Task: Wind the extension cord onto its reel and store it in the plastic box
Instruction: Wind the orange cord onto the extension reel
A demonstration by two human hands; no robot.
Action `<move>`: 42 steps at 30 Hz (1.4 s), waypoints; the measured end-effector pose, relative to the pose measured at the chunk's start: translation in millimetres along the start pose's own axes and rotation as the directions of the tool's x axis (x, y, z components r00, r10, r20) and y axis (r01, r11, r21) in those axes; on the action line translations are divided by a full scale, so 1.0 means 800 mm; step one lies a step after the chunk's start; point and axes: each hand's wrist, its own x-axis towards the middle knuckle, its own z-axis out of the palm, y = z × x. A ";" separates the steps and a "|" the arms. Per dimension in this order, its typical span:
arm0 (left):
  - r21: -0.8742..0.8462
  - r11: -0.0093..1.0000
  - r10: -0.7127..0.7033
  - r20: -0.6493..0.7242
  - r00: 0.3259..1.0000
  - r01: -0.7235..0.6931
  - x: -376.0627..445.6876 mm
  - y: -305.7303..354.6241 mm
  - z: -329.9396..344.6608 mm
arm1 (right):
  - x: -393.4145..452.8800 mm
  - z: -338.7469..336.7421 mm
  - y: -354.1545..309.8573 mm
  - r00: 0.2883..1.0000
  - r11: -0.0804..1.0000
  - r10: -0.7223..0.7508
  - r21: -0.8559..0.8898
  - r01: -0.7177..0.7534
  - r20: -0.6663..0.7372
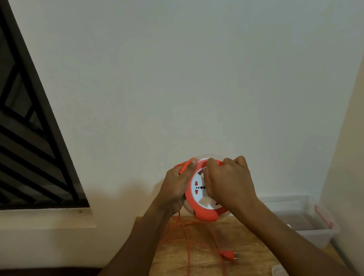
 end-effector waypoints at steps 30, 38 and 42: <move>0.048 0.999 -0.009 0.025 1.000 0.008 -0.005 0.006 0.002 | -0.011 0.004 -0.001 0.997 0.998 -0.063 -0.001 0.063 0.041; 0.027 1.000 -0.002 0.045 0.999 0.001 -0.006 0.006 -0.012 | -0.020 -0.010 0.016 0.943 0.938 -0.327 0.148 0.315 0.065; 0.031 1.000 -0.003 0.067 0.998 0.001 -0.007 0.007 -0.012 | -0.022 -0.009 0.011 0.930 0.946 -0.322 0.094 0.310 0.177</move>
